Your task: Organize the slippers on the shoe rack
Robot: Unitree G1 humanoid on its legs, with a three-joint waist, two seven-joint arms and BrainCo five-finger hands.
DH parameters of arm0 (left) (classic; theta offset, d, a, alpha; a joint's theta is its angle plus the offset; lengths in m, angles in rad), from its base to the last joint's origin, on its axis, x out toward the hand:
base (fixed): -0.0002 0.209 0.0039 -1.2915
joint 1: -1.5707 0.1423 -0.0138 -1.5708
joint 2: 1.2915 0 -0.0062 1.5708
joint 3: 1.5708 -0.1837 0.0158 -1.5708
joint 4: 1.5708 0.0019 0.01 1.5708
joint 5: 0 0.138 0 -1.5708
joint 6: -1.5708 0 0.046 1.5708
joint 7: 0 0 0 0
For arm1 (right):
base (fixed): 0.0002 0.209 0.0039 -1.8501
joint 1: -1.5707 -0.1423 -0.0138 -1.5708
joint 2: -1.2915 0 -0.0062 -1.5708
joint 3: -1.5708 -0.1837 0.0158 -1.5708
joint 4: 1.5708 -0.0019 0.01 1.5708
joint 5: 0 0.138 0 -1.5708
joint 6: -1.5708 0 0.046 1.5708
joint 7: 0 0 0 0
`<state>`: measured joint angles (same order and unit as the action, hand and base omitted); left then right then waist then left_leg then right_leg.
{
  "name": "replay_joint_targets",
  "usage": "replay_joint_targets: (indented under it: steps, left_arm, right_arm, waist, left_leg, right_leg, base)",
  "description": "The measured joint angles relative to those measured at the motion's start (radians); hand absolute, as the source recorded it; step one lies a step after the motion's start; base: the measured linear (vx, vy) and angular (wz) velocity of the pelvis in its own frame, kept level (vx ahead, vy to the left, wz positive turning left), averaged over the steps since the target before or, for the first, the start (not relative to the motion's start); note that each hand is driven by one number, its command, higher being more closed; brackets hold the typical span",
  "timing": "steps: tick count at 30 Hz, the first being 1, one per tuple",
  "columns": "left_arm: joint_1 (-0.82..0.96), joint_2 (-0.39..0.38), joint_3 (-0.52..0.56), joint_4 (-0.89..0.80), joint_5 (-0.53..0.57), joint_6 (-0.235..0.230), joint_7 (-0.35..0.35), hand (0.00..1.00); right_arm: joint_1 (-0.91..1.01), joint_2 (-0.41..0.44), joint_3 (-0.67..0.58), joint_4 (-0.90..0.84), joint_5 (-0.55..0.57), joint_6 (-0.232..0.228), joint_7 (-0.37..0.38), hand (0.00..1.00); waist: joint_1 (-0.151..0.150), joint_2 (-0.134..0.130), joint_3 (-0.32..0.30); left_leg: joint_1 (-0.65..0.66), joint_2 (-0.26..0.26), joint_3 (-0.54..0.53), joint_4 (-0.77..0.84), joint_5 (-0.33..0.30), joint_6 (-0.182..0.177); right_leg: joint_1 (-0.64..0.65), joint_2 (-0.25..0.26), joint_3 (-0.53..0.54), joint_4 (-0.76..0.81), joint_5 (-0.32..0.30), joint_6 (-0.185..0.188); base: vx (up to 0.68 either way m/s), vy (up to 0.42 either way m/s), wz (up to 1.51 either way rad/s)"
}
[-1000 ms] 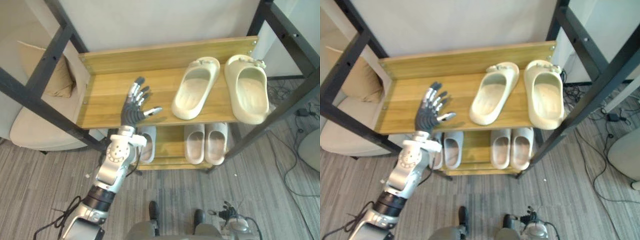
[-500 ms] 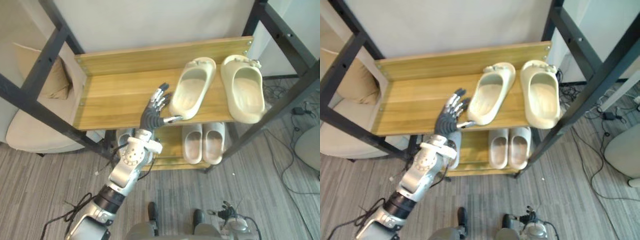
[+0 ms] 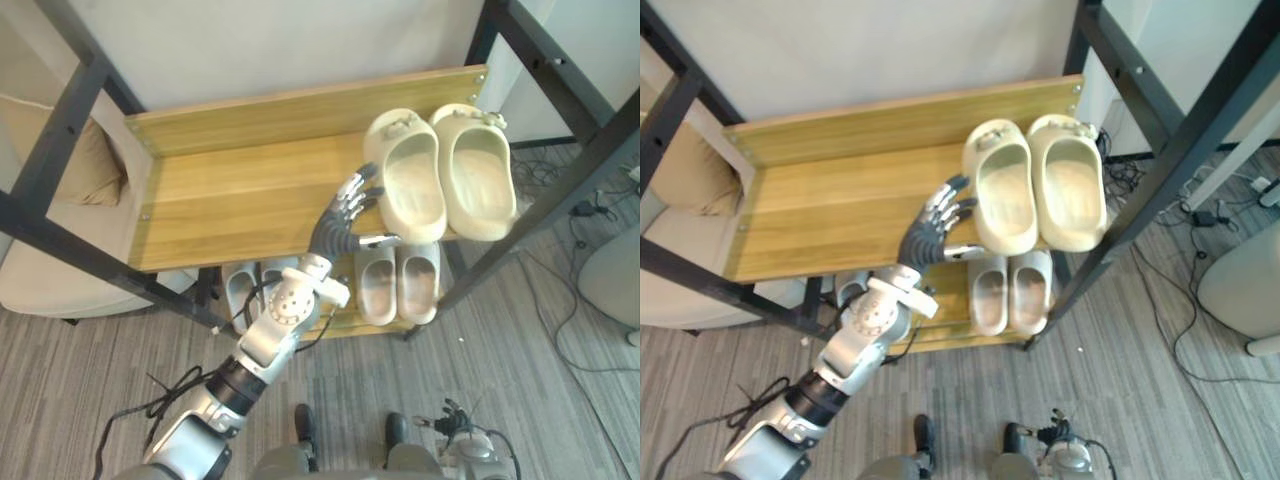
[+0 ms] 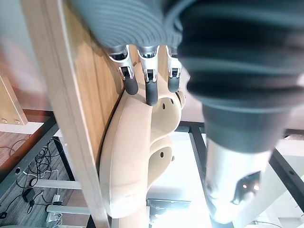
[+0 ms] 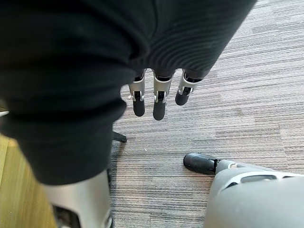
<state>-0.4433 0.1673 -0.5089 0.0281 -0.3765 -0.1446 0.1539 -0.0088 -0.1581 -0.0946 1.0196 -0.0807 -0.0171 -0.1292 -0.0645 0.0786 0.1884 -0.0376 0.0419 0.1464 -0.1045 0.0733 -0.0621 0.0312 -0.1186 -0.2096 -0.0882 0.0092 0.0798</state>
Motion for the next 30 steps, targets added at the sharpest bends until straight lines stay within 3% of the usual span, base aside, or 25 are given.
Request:
replay_joint_targets:
  steps: [11,19,24,30]
  left_arm:
    - [-0.020,0.007,0.007,0.027,0.002,-0.004,0.017,0.00]
    - [-0.023,0.048,0.132,0.038,-0.004,0.005,0.017,0.00]
    - [0.055,0.115,0.197,-0.121,-0.090,0.003,0.015,0.00]
    - [0.169,0.113,0.216,-0.326,-0.160,-0.018,-0.015,0.00]
  right_arm:
    - [-0.002,0.001,0.000,0.000,0.000,-0.001,-0.005,0.00]
    - [-0.007,0.001,0.001,0.000,0.000,0.000,0.000,0.00]
    - [-0.011,0.000,0.018,0.002,-0.001,0.004,0.005,0.00]
    - [0.001,0.001,0.025,0.028,-0.037,0.008,0.032,0.00]
  waist:
    - [0.000,0.000,0.000]
    - [0.000,-0.001,0.000]
    - [0.014,-0.007,-0.004]
    - [0.053,-0.024,-0.025]
  left_leg:
    - [0.000,-0.001,0.001,0.000,0.000,0.000]
    - [0.002,0.000,-0.016,0.000,0.001,0.000]
    - [0.005,0.000,-0.022,0.001,0.002,0.001]
    - [0.003,-0.003,-0.028,0.001,0.005,0.004]
  right_leg:
    - [-0.001,-0.001,0.001,0.000,0.002,0.003]
    - [0.008,0.000,-0.010,0.000,0.002,0.003]
    - [0.023,-0.002,-0.025,0.000,0.002,0.003]
    - [0.027,-0.004,-0.029,0.000,0.002,0.003]
  base:
    - [0.00,0.000,0.00]
    - [0.00,-0.001,0.03]
    - [0.01,-0.002,0.07]
    - [-0.01,0.001,0.02]
